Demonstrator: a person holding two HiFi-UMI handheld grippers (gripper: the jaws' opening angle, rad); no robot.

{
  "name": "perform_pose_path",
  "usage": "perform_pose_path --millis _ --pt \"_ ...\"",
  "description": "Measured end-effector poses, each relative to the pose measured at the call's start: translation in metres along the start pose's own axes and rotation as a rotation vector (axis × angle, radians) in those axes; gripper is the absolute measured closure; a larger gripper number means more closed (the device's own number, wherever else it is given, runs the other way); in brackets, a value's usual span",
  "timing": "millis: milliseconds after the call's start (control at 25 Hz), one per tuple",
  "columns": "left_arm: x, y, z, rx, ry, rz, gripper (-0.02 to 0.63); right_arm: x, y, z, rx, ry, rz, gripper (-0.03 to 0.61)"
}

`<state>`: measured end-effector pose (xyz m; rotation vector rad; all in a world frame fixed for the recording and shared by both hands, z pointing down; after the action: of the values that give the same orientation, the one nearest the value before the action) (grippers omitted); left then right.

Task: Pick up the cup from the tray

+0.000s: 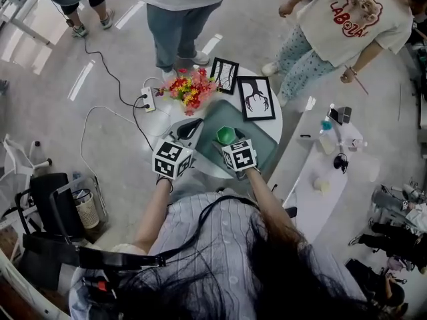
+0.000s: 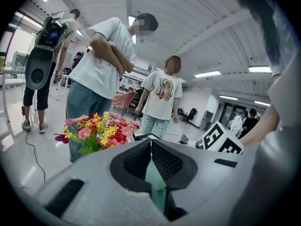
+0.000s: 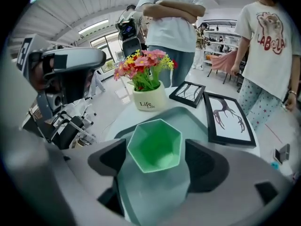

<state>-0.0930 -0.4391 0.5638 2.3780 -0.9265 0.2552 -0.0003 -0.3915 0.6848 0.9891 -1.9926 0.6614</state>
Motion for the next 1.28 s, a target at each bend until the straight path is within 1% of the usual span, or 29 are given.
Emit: perform_pose_path --millis 400,640,800,960,1280 --pt "-0.006 0.006 -0.009 -0.006 0.026 0.003 0.598 0.021 -0.003 -0.009 -0.007 0.062 -0.025 0.215" --pt "-0.010 0.010 -0.009 -0.001 0.024 0.014 0.598 0.022 -0.004 -0.008 -0.020 0.048 -0.036 0.216" --pt "-0.010 0.009 -0.008 -0.001 0.020 0.020 0.598 0.013 -0.006 -0.001 -0.046 0.016 -0.035 0.218" --pt "-0.009 0.004 -0.009 -0.001 0.021 0.019 0.598 -0.003 -0.005 0.012 -0.038 -0.033 -0.013 0.218" --pt "-0.002 -0.026 -0.017 0.027 0.034 -0.005 0.598 -0.054 -0.006 0.027 -0.015 -0.117 0.004 0.218"
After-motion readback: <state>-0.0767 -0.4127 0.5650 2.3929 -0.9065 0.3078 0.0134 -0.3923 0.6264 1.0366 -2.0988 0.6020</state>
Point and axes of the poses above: the fingertips, and each gripper's own axes: x forward along the fingers, y to its left, z out of its top, the point moved 1 cm from there along -x, backward along the fingers, and after that the axes turned 8 degrees about -x, right-handed, at the moved point
